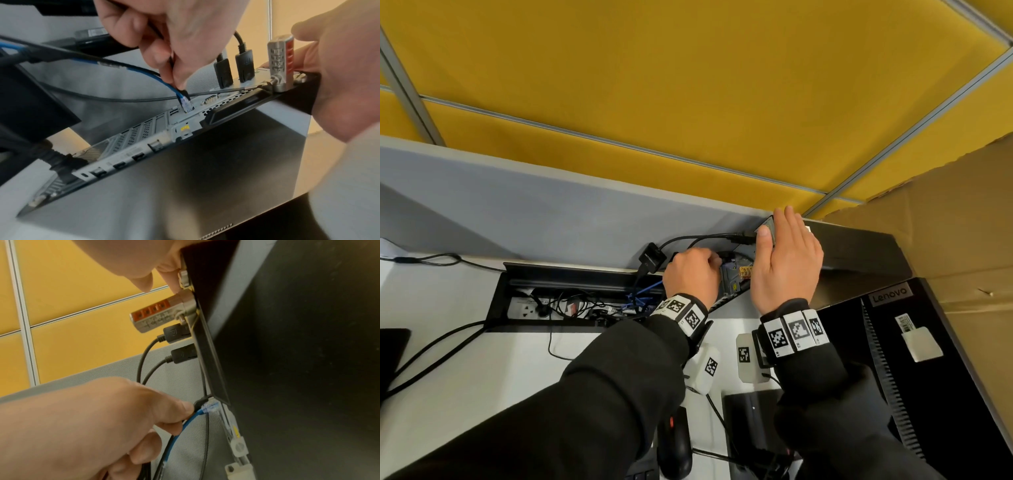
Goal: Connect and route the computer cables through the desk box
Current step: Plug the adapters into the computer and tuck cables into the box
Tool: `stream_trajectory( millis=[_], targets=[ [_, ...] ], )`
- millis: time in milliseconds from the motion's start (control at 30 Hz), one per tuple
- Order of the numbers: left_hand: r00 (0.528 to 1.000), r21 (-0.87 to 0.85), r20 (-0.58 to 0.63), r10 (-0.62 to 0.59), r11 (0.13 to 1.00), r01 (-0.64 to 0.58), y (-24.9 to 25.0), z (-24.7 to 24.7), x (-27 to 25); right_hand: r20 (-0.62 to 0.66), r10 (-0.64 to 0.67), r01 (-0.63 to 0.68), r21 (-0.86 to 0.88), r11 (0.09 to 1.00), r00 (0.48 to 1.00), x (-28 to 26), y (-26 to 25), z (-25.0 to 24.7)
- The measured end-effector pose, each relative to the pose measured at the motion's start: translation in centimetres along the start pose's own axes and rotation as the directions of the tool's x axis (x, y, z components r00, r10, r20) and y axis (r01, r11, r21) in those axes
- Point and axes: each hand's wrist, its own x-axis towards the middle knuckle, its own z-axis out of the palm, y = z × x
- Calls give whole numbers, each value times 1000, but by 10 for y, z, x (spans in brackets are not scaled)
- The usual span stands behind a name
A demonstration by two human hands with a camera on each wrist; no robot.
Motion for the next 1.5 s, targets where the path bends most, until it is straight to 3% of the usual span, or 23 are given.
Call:
stream_trajectory(
  millis=[200, 367, 533, 800, 1033, 1267, 1333, 1400, 1500],
  targets=[
    [979, -210, 68, -191, 957, 202, 4, 0, 2, -10, 5, -5, -5, 1000, 1000, 0, -1, 2],
    [970, -258, 106, -217, 936, 238, 2, -2, 4, 0, -9, 9, -22, 1000, 1000, -1, 0, 1],
    [970, -161, 170, -173, 966, 200, 3, -11, 13, -3, -14, 14, -35, 999, 1000, -1, 0, 1],
    [982, -30, 147, -120, 992, 125, 4, -13, 13, 3, -15, 15, -41, 999, 1000, -1, 0, 0],
    [974, -6, 202, -103, 994, 106, 5, -15, 15, 9, -12, 13, -44, 999, 1000, -2, -2, -3],
    [967, -327, 145, -211, 912, 248, -13, -15, 7, 11, -13, 13, -49, 999, 1000, -2, -2, -4],
    [984, -262, 73, -161, 949, 175, -11, -15, 5, 7, -12, 12, -52, 999, 1000, -2, -2, -3],
    [1000, -104, -17, -25, 994, 24, -8, -11, 3, 5, -10, 10, -52, 999, 1000, -2, -3, -2],
    [985, 44, -81, 153, 988, -150, -4, -4, 1, 4, -10, 10, -51, 999, 1000, -2, -2, -3]
  ],
)
